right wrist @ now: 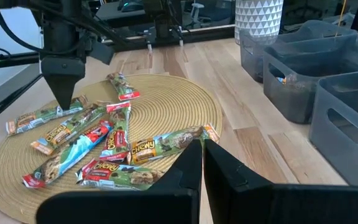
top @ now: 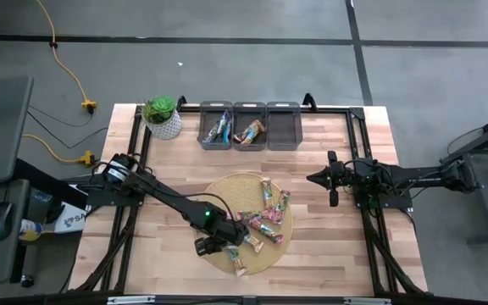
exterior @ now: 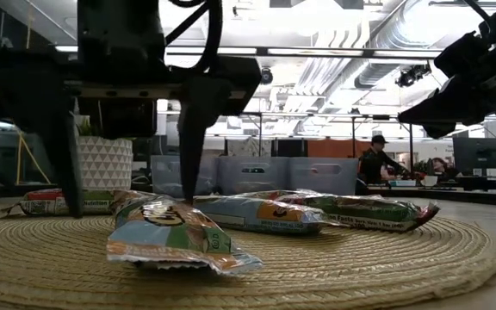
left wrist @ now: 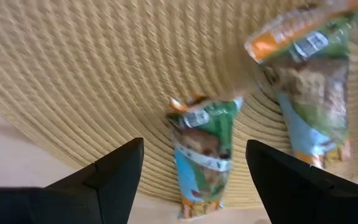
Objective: Pick and place Granola Bars by type
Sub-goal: Put the yellow granola bar into the middle black bin
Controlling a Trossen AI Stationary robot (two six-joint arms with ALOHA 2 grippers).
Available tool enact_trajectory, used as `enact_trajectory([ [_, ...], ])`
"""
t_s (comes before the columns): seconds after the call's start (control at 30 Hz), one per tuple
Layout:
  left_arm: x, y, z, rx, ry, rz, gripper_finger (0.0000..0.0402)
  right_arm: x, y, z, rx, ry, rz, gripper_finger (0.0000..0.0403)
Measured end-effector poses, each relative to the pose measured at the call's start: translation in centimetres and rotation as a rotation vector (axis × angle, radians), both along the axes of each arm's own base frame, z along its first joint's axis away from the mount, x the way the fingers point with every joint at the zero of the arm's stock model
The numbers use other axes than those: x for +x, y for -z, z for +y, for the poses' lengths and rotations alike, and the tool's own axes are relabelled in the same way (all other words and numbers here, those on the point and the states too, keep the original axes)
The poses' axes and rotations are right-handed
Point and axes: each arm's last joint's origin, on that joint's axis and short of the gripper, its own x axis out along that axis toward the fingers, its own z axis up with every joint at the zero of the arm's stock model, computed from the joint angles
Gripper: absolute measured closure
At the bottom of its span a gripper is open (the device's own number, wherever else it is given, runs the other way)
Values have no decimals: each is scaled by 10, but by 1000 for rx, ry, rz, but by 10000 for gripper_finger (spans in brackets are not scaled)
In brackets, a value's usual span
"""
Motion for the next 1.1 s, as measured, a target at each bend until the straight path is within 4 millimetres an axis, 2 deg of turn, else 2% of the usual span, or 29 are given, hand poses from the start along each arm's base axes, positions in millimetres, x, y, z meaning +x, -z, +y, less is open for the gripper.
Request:
enact_trajectory([
  [0.13,8,3,-4,-14,3,-4,122,0,0,0,0,0,-1,403],
  [0.2,5,6,-3,9,1,38,122,0,0,0,0,0,0,403],
  [0.27,15,5,-7,-9,-2,-10,122,0,0,0,0,0,-4,403],
  [0.33,13,7,-6,8,-2,26,122,0,0,0,0,0,-4,403],
  [0.43,22,12,-10,-17,3,-2,122,1,0,0,0,0,0,403],
  [0.67,26,15,-13,-28,10,-13,125,1,1,0,0,0,15,403],
  [0.77,26,15,-12,-22,8,-8,143,1,2,0,1,0,22,403],
  [1.1,26,16,-13,-23,36,-8,243,1,3,0,1,0,30,403],
])
